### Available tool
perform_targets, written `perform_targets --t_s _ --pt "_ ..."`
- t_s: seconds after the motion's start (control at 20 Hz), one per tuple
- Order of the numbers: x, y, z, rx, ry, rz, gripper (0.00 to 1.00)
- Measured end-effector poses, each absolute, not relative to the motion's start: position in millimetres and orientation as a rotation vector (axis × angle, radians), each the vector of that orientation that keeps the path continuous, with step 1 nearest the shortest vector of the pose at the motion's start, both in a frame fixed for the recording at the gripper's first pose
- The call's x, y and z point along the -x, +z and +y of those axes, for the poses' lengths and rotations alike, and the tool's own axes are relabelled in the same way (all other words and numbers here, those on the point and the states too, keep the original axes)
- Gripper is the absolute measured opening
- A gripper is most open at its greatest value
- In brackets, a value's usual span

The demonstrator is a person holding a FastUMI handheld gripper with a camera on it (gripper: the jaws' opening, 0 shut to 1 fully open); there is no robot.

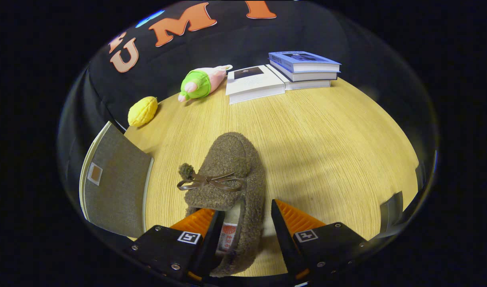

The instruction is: Open the storage box then place both shoes into the box .Put the left shoe in first, then the right shoe, with the right side of both shoes facing outward in a uniform manner.

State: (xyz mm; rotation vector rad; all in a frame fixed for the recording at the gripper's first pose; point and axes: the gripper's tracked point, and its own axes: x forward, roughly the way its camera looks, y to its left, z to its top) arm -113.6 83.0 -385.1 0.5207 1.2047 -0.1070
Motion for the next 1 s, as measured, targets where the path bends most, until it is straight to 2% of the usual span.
perform_targets --t_s 0.15,0.4,0.5,0.55,0.65,0.85,1.0 --pt "103.0 -392.3 80.8 -0.581 -0.164 1.18 0.63" --pt "101.9 -401.6 84.9 -0.598 -0.162 1.176 0.53" --pt "103.0 -402.7 79.8 -0.611 -0.177 1.166 0.44" --pt "102.6 -401.8 78.1 -0.619 -0.181 1.161 0.34" --pt "102.3 -401.5 75.4 -0.601 -0.183 1.15 0.21" --pt "102.5 -400.1 69.9 -0.565 -0.22 1.138 0.07" --pt "99.8 -391.0 74.2 -0.614 -0.231 1.135 0.05"
